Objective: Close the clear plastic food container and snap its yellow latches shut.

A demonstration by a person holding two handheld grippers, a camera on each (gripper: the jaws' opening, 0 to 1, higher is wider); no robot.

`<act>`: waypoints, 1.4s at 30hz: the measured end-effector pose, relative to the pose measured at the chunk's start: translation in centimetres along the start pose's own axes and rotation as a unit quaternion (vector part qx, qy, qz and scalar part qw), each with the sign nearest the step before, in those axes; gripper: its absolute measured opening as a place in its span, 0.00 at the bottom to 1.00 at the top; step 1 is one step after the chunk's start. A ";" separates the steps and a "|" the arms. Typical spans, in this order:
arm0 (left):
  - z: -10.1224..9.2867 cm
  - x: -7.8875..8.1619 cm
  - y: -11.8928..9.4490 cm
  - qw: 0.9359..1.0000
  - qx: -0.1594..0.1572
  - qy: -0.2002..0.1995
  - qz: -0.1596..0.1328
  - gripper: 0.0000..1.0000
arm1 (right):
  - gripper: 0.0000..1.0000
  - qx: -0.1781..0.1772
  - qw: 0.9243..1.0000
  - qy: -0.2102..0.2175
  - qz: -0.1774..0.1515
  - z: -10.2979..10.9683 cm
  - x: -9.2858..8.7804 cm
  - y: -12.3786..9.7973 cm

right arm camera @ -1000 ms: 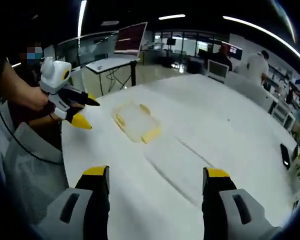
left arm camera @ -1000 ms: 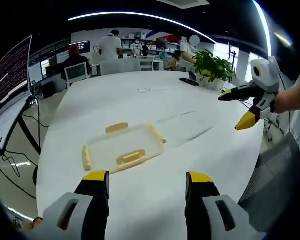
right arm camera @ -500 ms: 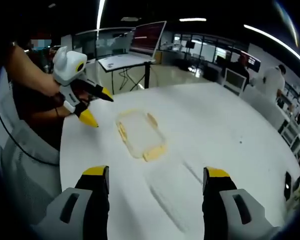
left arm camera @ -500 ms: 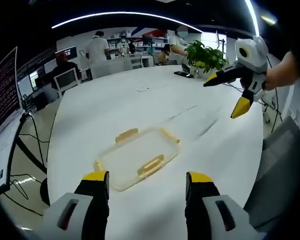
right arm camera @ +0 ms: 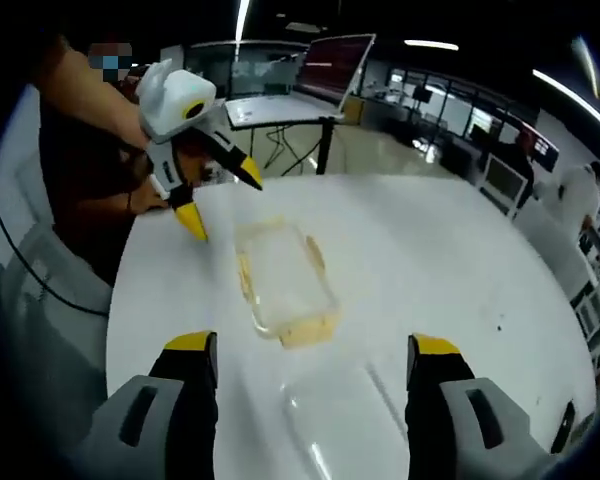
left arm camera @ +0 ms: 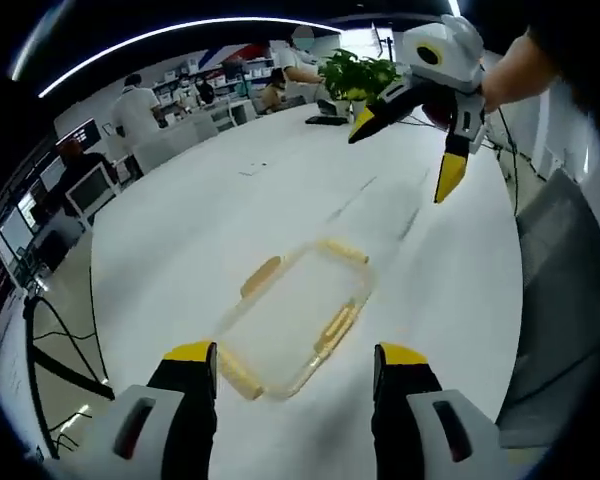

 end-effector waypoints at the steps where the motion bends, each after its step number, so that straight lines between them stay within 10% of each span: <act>1: 0.3 0.0 0.0 1.000 -0.002 0.004 0.001 0.59 | 0.75 0.003 1.000 -0.008 0.004 -0.1 0.1 0.4; 22: 3.7 -1.0 2.3 0.986 -0.099 0.119 0.066 0.60 | 0.76 0.082 0.994 -0.053 0.056 -0.9 0.5 5.7; 42: 6.8 -3.2 4.8 0.951 -0.190 0.209 0.126 0.59 | 0.76 0.140 0.980 -0.083 0.112 -0.7 -0.6 8.9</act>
Point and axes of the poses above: the point that each gripper's makers call its tool centre point, and the gripper's own axes: y roughly forward along the fingers, z roughly to its left, x roughly out of its top, the point moved 9 cm from there along -y, roughly backward along the fingers
